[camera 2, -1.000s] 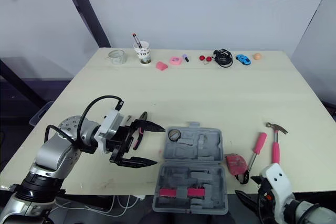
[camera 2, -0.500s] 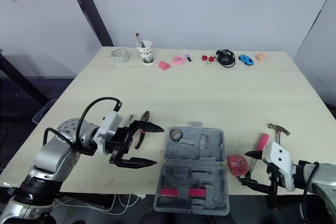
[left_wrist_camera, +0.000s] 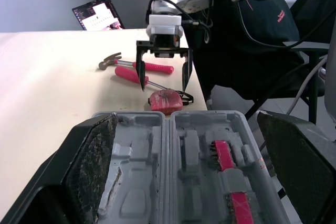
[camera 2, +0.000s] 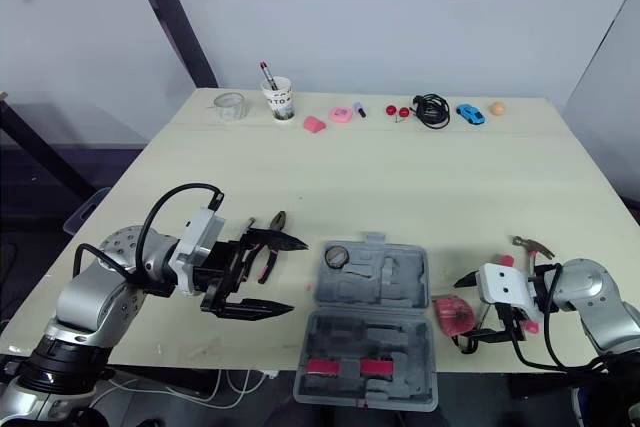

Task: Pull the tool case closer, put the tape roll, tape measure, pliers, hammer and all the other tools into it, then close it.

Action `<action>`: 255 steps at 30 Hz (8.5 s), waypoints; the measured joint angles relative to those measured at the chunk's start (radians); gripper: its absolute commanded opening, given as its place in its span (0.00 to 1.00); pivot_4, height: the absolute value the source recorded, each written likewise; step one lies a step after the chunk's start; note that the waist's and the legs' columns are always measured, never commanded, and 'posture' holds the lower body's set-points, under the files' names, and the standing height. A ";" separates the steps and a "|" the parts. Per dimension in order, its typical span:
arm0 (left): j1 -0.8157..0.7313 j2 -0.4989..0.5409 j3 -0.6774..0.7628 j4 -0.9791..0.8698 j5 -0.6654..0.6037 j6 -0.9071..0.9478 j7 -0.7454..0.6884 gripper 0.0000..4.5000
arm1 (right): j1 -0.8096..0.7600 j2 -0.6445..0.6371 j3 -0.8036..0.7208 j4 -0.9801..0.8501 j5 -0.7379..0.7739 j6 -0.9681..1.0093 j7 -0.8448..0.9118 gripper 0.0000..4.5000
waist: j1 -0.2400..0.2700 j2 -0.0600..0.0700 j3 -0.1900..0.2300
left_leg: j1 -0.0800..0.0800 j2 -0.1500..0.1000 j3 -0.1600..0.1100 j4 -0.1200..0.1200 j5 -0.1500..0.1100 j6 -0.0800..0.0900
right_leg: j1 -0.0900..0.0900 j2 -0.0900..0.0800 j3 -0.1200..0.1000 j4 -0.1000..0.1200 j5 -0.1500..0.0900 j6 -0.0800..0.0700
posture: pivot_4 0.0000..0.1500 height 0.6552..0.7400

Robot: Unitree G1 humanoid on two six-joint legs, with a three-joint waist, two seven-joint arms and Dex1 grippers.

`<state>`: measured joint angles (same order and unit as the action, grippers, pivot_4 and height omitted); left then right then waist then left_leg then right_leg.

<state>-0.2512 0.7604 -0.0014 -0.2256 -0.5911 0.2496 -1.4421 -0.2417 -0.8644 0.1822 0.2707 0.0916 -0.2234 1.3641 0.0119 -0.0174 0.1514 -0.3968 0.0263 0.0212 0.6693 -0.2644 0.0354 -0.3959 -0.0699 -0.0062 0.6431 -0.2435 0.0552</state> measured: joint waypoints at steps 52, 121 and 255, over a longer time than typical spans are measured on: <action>0.021 -0.028 0.024 -0.001 0.001 -0.022 0.058 1.00 | -0.185 -0.014 0.015 -0.286 -0.054 0.547 -0.115 0.66 | -0.001 0.002 0.001 | 0.000 0.000 0.000 0.000 0.000 0.000 | 0.000 0.000 0.001 0.000 0.001 0.001 | 1.00 1.00; 0.123 -0.026 0.072 -0.001 -0.001 0.009 0.182 1.00 | -0.220 0.267 0.071 -0.453 -0.187 0.852 -0.305 0.75 | -0.024 0.002 0.001 | -0.001 0.000 -0.001 -0.001 0.000 0.000 | -0.001 0.000 0.000 0.001 0.001 0.001 | 1.00 1.00; 0.073 -0.377 0.104 0.122 0.352 0.382 1.150 1.00 | 0.136 0.230 -0.199 -0.604 0.422 0.463 -0.389 0.99 | 0.000 -0.001 0.000 | 0.001 0.005 0.001 -0.004 0.000 -0.001 | -0.002 -0.002 -0.009 -0.002 0.004 -0.002 | 1.00 1.00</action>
<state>-0.1781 0.3836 0.1026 -0.1037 -0.2395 0.6320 -0.2921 -0.1057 -0.6344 -0.0165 -0.3331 0.5135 0.2399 0.9750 0.0115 -0.0182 0.1511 -0.3962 0.0314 0.0223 0.6656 -0.2648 0.0347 -0.3978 -0.0721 -0.0149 0.6407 -0.2395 0.0533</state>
